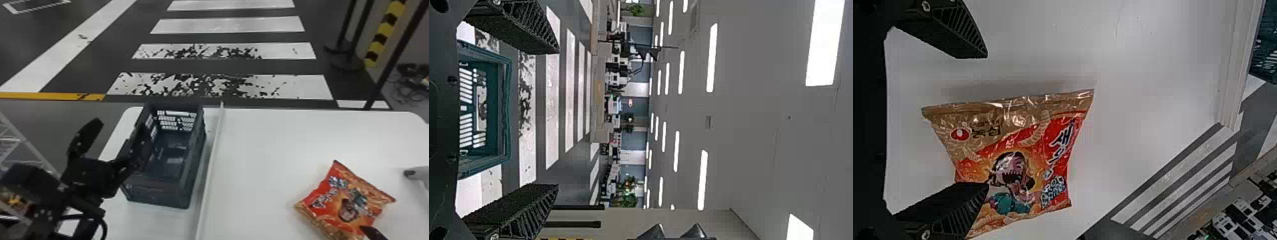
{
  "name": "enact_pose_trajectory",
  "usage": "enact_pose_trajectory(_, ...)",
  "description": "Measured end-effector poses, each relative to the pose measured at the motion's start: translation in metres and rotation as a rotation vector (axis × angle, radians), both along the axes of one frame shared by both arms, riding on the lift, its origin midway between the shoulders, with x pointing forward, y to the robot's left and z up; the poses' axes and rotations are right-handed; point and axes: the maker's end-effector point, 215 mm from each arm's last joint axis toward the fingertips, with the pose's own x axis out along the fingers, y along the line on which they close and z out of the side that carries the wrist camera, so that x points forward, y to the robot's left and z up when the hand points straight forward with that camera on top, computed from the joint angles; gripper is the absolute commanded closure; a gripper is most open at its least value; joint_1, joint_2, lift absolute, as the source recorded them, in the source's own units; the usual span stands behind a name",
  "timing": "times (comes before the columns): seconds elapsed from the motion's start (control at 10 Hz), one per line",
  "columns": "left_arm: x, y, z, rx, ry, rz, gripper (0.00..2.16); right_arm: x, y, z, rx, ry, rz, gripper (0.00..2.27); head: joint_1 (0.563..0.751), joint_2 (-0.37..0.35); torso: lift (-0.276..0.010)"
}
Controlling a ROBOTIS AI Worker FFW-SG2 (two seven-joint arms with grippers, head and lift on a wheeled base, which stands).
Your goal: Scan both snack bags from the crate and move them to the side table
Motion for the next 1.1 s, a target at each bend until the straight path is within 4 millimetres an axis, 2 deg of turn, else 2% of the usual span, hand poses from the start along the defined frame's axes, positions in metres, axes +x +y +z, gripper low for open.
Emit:
enact_pose_trajectory(0.2, 0.000, -0.002, 0.002, -0.006, -0.010, -0.009, 0.03, 0.010, -0.009, -0.008, -0.068, -0.029, -0.003, 0.08, 0.695, 0.060, -0.095)
enact_pose_trajectory(0.6, -0.002, -0.004, 0.005, -0.010, -0.019, -0.017, 0.03, 0.022, -0.011, -0.023, -0.116, -0.049, 0.020, 0.20, 0.695, 0.052, -0.095)
enact_pose_trajectory(0.7, -0.002, -0.004, 0.005, -0.010, -0.019, -0.019, 0.03, 0.024, -0.014, -0.025, -0.123, -0.048, 0.019, 0.40, 0.695, 0.047, -0.095)
enact_pose_trajectory(0.8, -0.002, -0.005, 0.005, -0.010, -0.019, -0.023, 0.03, 0.027, -0.019, -0.025, -0.136, -0.054, 0.014, 1.22, 0.695, 0.043, -0.095)
enact_pose_trajectory(0.9, -0.002, -0.006, 0.005, -0.011, -0.020, -0.026, 0.03, 0.029, -0.023, -0.024, -0.147, -0.056, 0.011, 1.81, 0.695, 0.033, -0.095)
enact_pose_trajectory(1.0, -0.002, -0.007, 0.005, -0.011, -0.020, -0.029, 0.03, 0.030, -0.023, -0.025, -0.146, -0.056, 0.017, 2.14, 0.695, 0.029, -0.095)
enact_pose_trajectory(1.1, -0.002, -0.008, 0.005, -0.014, -0.019, -0.035, 0.03, 0.031, -0.018, -0.024, -0.128, -0.058, 0.043, 2.24, 0.695, 0.033, -0.095)
